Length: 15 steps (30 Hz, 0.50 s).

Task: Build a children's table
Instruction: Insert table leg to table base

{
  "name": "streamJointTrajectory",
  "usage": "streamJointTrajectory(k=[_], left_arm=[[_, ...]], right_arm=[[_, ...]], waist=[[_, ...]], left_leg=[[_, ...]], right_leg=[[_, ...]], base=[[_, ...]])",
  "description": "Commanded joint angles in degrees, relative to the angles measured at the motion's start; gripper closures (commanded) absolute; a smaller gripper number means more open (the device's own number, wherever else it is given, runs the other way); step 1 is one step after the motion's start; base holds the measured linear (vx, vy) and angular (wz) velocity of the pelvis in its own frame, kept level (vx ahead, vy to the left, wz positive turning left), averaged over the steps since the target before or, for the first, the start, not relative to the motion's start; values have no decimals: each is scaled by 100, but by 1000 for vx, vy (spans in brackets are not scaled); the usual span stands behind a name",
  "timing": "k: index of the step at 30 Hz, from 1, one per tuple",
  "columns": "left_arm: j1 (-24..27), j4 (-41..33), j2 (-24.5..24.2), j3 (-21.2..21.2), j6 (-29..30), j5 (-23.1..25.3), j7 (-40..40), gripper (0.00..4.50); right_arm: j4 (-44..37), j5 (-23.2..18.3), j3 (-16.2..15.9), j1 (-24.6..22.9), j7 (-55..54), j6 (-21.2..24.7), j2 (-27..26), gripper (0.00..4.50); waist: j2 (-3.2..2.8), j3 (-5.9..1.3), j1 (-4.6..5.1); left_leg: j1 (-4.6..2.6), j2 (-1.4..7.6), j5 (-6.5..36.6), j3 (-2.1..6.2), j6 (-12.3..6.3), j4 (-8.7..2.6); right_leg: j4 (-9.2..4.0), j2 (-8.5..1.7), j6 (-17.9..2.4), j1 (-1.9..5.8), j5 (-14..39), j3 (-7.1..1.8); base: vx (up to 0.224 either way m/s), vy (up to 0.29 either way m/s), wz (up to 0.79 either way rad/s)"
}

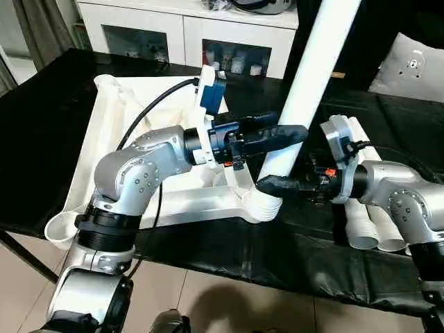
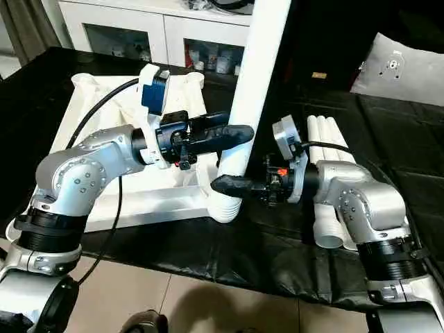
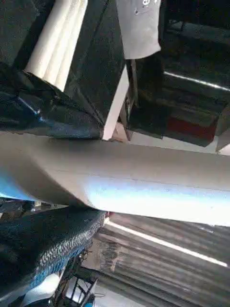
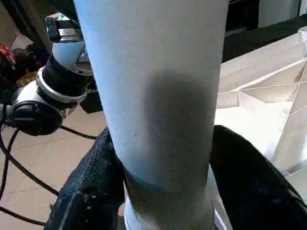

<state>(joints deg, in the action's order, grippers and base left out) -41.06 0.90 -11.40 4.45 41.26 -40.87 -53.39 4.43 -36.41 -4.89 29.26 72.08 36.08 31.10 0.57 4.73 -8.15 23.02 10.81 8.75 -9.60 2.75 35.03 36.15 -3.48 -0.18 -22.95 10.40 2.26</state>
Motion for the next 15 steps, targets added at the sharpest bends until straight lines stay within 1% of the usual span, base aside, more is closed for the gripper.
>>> streamJointTrajectory(k=[1, 2, 4, 11, 12, 13, 15], left_arm=[[-28, -137, 16, 40, -45, -28, -27, 264], [-28, -137, 16, 40, -45, -28, -27, 264], [-36, -98, 17, 46, -99, 36, 20, 264], [-7, -12, -41, 134, -122, 260, 168, 265], [22, 97, -19, 144, -195, 423, 334, 230], [29, 140, -4, 129, -206, 461, 404, 196], [54, 173, 26, 81, -278, 522, 505, 196]], right_arm=[[-32, 32, 6, 22, 45, 36, 61, 220], [-32, 32, 6, 22, 45, 36, 61, 236], [-47, 32, 0, 13, 42, 55, 52, 250], [-17, 79, 28, 13, -113, 20, -26, 259], [-16, 110, 46, 15, -251, -12, -97, 259], [-18, 121, 54, 14, -313, -21, -128, 259], [-15, 199, 65, 15, -525, -42, -212, 260]], waist=[[35, -522, 6], [41, -523, 7], [38, -524, 7], [43, -531, 11], [35, -531, 10], [34, -525, 18], [38, -530, 16]], left_leg=[[-157, 193, 1108, 31, 4, -366], [-159, 193, 1108, 29, 6, -365], [-161, 194, 1095, 32, 3, -367], [-159, 194, 1058, 30, 1, -364], [-158, 192, 1063, 30, -3, -362], [-154, 190, 1067, 28, 1, -365], [-161, 198, 1094, 33, 37, -370]], right_leg=[[-450, -415, -1132, 264, 1416, -188], [-453, -412, -1129, 262, 1415, -188], [-445, -407, -1140, 260, 1384, -187], [-435, -406, -1167, 264, 1277, -185], [-436, -410, -1172, 265, 1287, -186], [-449, -405, -1160, 258, 1302, -187], [-445, -411, -1147, 263, 1330, -185]], base=[[0, 0, 0], [0, 0, 0], [0, 0, 0], [0, 0, 0], [0, 0, 0], [0, 0, 0], [0, 0, 0]])
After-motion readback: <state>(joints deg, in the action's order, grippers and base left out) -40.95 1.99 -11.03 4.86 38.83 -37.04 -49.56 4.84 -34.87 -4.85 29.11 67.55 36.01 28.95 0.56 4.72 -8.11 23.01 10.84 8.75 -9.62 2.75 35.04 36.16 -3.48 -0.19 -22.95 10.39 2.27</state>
